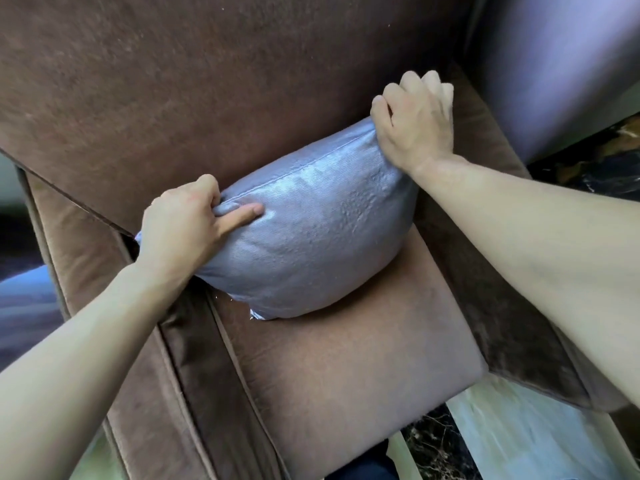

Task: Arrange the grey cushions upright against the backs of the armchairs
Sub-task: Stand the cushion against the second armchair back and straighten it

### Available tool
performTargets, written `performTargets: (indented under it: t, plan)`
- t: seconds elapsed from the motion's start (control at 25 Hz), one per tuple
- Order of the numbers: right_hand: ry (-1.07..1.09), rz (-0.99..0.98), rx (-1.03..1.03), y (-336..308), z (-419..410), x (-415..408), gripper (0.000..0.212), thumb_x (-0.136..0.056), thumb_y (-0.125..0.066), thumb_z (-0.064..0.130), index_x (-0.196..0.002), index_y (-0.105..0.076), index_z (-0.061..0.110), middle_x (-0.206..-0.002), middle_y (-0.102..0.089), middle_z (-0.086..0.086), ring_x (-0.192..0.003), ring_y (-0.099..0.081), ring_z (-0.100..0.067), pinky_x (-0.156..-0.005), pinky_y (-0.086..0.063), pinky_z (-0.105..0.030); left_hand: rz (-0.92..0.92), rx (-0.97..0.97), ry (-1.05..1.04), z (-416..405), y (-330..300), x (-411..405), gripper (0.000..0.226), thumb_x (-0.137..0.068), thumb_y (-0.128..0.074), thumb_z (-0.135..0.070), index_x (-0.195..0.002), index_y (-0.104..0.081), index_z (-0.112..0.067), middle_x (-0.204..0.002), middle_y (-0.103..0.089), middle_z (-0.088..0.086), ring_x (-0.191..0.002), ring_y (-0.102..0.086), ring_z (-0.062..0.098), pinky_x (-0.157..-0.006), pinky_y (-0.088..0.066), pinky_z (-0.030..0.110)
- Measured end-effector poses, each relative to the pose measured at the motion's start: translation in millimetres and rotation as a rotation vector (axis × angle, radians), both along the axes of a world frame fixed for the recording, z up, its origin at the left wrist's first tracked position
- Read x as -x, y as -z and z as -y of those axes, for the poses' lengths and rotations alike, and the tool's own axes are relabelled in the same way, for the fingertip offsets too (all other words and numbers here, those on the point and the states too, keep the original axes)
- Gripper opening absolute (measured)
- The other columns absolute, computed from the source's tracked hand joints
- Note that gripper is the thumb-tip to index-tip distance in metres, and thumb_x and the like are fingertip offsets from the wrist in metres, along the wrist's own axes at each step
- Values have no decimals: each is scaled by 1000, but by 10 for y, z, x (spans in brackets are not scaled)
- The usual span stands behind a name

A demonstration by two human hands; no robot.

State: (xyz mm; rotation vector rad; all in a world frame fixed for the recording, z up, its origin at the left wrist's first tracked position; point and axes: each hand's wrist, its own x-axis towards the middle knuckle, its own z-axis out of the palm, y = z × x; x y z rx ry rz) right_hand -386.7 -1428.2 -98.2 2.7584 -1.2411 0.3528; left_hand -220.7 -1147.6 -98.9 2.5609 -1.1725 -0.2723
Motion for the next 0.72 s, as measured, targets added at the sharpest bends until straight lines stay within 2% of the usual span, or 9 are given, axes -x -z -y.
performTargets:
  t: [0.08, 0.16, 0.24, 0.32, 0.4, 0.48, 0.56, 0.6, 0.72]
  plan:
    - [13, -4, -55, -7, -9, 6, 54, -102, -24, 35, -69, -60, 13, -75, -56, -4, -84, -44, -27, -85, -35, -45, -4, -32, -12, 23, -24, 4, 66, -80, -60, -75, -76, -48, -10, -70, -54, 5, -67, -46, 28, -63, -37, 38]
    - [113, 123, -83, -19, -58, -5, 50, -101, -29, 34, -74, -64, 11, -85, -65, -7, -91, -51, -29, -88, -35, -44, 34, 2, 3, 32, -41, 11, 58, -87, -61, -67, -78, -50, -11, -76, -55, 8, -72, -50, 31, -63, -39, 41]
    - [333, 440, -76, 45, -193, -33, 29, -93, -43, 33, -85, -62, 13, -102, -63, -8, -100, -56, -30, -89, -37, -42, 228, 145, 53, -8, -35, 88, 36, -95, -64, -44, -87, -57, -9, -88, -59, 16, -83, -56, 37, -70, -41, 47]
    - [445, 799, -130, 182, -446, -18, 28, -88, -54, 28, -106, -64, 9, -119, -58, -11, -109, -58, -30, -95, -43, -41, 304, 339, 250, -66, -63, 407, 15, -93, -63, -20, -97, -62, -5, -99, -62, 22, -89, -60, 41, -76, -44, 49]
    - [550, 980, -341, 412, -803, 115, 44, -96, -54, 24, -134, -55, 4, -141, -49, -16, -127, -51, -30, -109, -38, -35, 140, 348, 697, -167, 12, 852, 12, -92, -59, -15, -96, -65, -5, -93, -64, 16, -83, -62, 37, -73, -49, 48]
    - [791, 997, -663, 667, -1177, 312, 54, -105, -43, 34, -153, -38, 9, -158, -37, -14, -144, -37, -26, -115, -27, -29, -150, 30, 971, -272, 201, 1174, 21, -96, -54, -24, -105, -66, -10, -94, -64, 8, -84, -63, 31, -75, -53, 43]
    - [895, 927, -855, 948, -1442, 522, 59, -107, -31, 46, -158, -30, 19, -164, -33, -6, -149, -31, -22, -118, -23, -30, -414, -267, 789, -258, 445, 1188, 33, -99, -52, -34, -125, -63, -17, -112, -69, 4, -103, -67, 27, -89, -54, 38]
    - [881, 886, -893, 1060, -1496, 619, 59, -106, -28, 49, -159, -28, 23, -164, -32, -2, -150, -29, -20, -120, -22, -31, -489, -292, 618, -223, 566, 1117, 34, -99, -54, -35, -128, -64, -19, -117, -73, 2, -109, -68, 26, -93, -53, 35]
    - [894, 801, -1038, 1180, -1449, 822, 57, -108, -27, 48, -159, -26, 23, -166, -29, 3, -153, -25, -17, -125, -17, -33, -547, -173, 219, -181, 718, 1058, 27, -98, -57, -42, -110, -73, -24, -102, -80, -2, -100, -73, 21, -89, -56, 33]
